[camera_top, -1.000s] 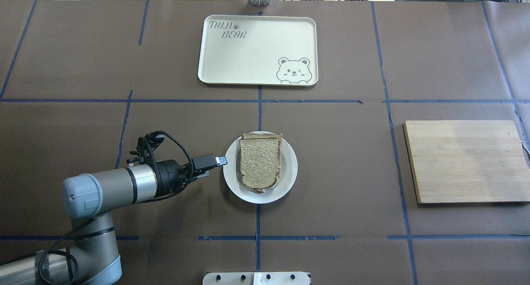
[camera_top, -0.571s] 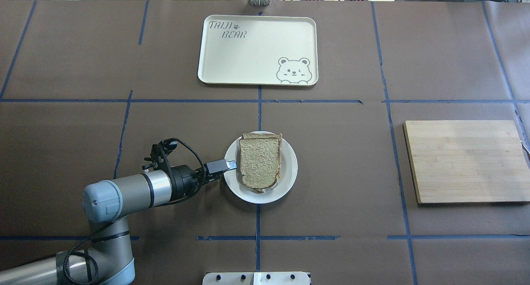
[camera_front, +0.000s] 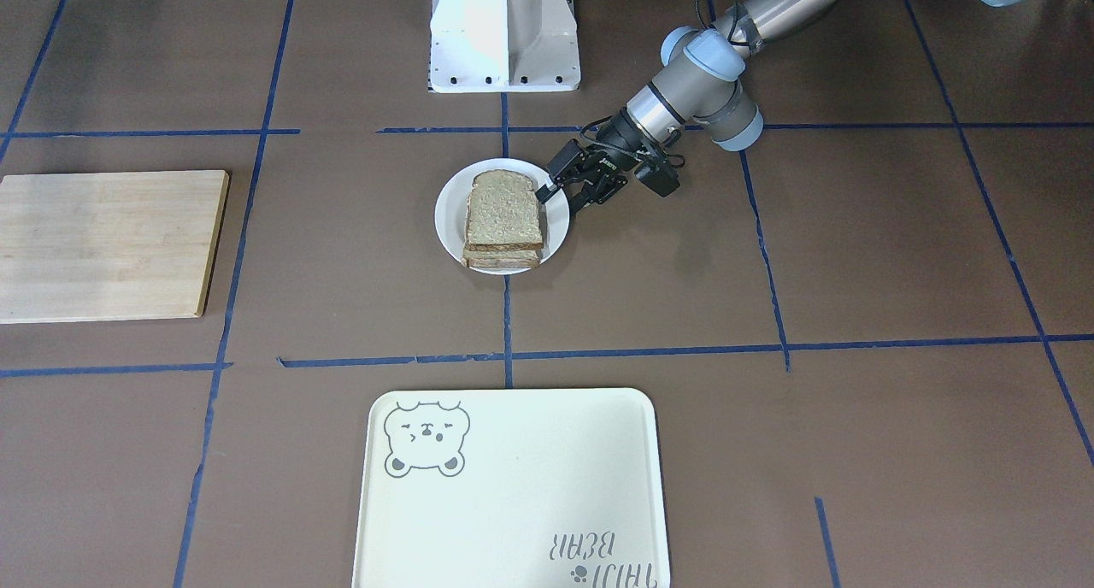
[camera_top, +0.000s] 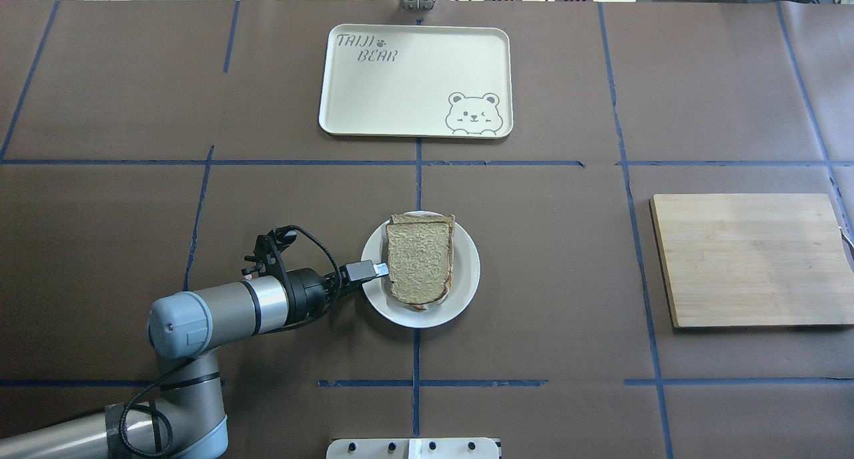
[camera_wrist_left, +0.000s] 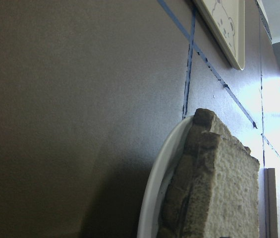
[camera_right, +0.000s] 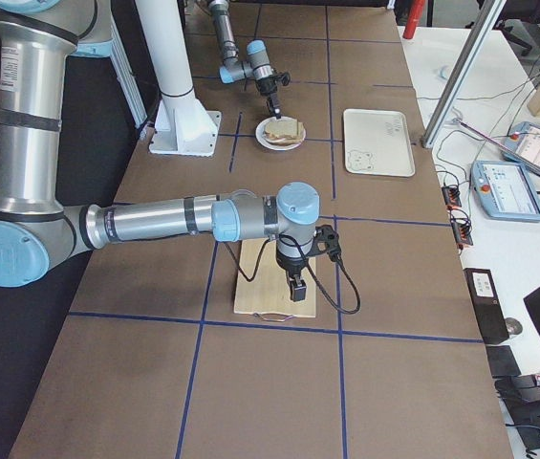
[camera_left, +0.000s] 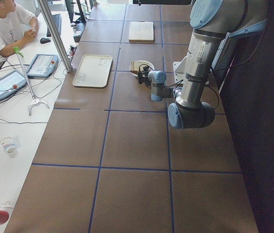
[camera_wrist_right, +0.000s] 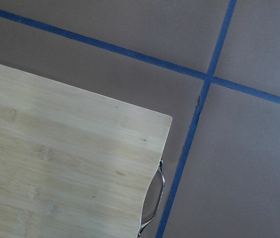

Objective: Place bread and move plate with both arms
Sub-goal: 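Reach the left gripper to the white plate rim and grip it, then lift the plate with the left gripper and set it on the white tray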

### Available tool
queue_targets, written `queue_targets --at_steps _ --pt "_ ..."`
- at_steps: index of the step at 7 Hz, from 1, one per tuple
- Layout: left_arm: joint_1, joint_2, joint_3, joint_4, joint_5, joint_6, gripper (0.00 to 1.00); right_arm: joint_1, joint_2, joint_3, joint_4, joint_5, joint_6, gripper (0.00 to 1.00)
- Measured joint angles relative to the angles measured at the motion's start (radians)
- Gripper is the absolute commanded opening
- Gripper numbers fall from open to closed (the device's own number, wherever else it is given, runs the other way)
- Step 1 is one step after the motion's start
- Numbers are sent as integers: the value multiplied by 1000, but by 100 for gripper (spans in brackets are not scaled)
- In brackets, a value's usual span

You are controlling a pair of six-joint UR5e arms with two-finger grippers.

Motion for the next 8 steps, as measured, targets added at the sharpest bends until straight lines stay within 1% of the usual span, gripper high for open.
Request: queue_targets --at_steps 1,2,4,6,8 --pt "3 -2 0 3 0 0 13 0 1 -1 0 0 0 100" --pt "3 -3 -3 -3 0 0 10 0 1 -1 0 0 1 100" --pt "2 -5 -8 -12 0 -2 1 0 3 -1 0 0 4 100" --pt "-2 -8 -16 -31 0 -23 0 0 4 -1 0 1 16 100" --pt "-39 -13 -21 -104 2 -144 0 0 4 0 0 1 19 100"
